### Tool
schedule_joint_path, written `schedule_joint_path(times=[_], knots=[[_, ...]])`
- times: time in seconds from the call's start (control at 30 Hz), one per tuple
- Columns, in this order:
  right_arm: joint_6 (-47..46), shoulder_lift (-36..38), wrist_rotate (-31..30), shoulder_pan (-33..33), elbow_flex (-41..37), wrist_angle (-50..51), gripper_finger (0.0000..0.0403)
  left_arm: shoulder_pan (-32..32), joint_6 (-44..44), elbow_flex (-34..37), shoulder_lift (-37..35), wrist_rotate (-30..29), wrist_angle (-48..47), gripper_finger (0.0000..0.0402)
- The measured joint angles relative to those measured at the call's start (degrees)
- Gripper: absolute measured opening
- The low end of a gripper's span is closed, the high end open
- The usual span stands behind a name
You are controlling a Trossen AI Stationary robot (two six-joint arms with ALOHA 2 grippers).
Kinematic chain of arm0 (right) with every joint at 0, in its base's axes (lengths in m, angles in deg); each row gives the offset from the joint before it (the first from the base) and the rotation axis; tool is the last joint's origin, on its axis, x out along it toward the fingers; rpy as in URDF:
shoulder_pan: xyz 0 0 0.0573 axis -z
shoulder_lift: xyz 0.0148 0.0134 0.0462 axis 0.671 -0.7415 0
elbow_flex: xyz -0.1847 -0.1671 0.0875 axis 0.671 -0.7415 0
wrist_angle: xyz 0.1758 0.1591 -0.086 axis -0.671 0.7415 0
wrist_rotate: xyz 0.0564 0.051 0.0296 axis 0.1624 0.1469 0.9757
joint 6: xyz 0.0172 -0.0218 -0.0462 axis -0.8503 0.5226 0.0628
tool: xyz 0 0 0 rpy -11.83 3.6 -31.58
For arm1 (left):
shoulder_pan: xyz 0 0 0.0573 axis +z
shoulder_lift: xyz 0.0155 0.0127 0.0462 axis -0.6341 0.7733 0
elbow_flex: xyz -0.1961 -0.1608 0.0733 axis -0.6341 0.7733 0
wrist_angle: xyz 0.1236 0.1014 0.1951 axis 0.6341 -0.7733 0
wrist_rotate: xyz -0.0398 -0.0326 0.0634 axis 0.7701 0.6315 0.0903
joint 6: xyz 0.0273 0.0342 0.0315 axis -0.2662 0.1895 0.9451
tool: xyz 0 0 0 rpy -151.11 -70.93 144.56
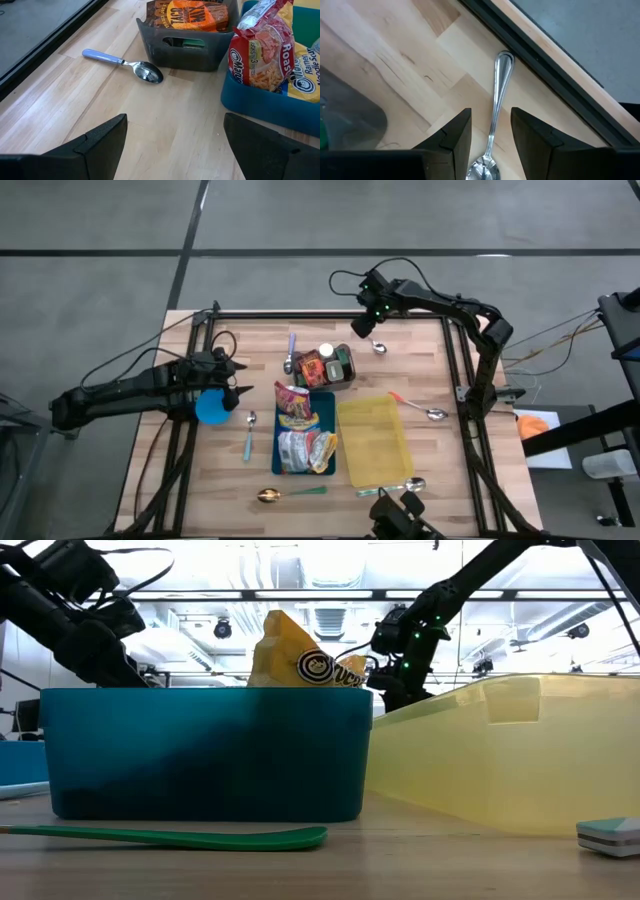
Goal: Pick & Place Food Item
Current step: Put the silver spoon into the yellow bin
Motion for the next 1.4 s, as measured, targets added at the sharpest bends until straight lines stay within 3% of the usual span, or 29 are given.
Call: schedule_joint_path(times=[0.5, 1.4], knots=[[-1.16, 0.00, -0.03, -0.02, -0.81, -0.56, 0.0136, 0.00, 0.01, 0.00, 0.02, 0.00, -0.01, 0.0336], [-3.26, -0.13, 1.49, 0.90, -9.33, -6.40, 0.0137, -0.01, 0.01, -0.01, 0.01, 0.00, -0.01, 0.0336]])
